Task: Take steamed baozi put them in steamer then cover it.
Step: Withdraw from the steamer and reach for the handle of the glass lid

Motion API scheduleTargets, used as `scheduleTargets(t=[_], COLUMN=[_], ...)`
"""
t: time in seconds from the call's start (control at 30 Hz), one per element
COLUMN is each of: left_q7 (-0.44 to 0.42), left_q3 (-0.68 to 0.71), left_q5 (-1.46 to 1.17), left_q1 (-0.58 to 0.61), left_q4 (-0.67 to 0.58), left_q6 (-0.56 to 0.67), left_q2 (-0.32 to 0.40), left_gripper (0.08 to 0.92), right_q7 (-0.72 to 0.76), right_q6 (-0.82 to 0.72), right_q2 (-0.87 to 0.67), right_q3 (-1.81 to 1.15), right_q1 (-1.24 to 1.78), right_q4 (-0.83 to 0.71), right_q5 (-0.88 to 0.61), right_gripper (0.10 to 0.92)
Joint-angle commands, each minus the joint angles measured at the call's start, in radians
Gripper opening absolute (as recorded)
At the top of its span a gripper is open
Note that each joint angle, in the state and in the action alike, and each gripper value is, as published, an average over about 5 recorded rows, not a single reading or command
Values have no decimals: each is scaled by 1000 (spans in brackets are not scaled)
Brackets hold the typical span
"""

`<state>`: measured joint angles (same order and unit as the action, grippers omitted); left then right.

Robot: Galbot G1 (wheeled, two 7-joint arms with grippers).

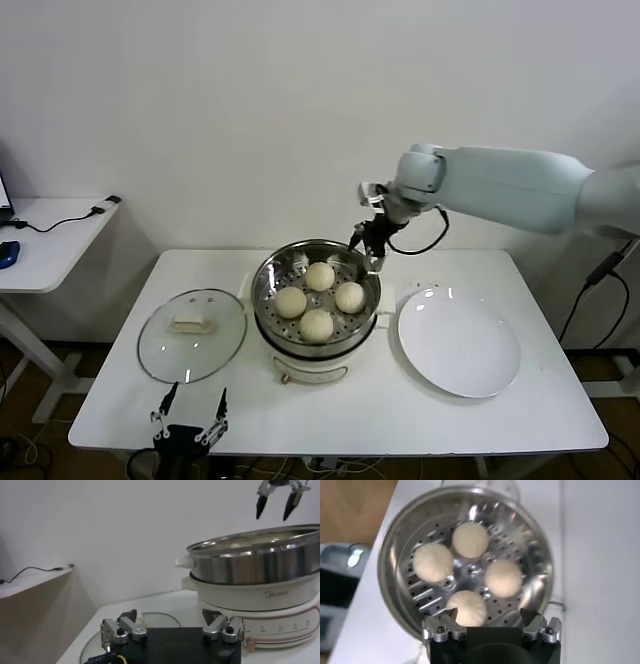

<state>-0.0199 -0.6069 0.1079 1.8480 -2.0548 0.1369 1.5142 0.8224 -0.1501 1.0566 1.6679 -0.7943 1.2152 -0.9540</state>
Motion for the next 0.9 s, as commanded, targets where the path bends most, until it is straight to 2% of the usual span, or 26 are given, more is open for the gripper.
scheduleTargets(t=[0.03, 0.2, 0.43, 0.7, 0.9], left_q7=[1, 0, -1, -27, -23], left_q3=[-1, -3, -1, -30, -63], left_q5=[15, 32, 81, 208, 531], left_q1=[-9, -15, -34, -52, -98], left_q4=[1, -11, -21, -60, -63], left_q6=[-5, -20, -45, -83, -113], left_q2=[6, 6, -1, -12, -53], left_gripper=[823, 823, 823, 823, 823], right_q7=[-377, -472, -561, -580, -553], right_q6=[270, 288, 325, 320, 314], right_q2=[-413, -543, -571, -406, -254], right_q3=[-253, -677, -1183, -1850, -2091], right_q1=[193, 597, 1106, 1758, 2002], right_q4=[244, 309, 371, 435, 460], right_q5=[-48, -15, 49, 169, 270], right_gripper=[823, 823, 823, 823, 823])
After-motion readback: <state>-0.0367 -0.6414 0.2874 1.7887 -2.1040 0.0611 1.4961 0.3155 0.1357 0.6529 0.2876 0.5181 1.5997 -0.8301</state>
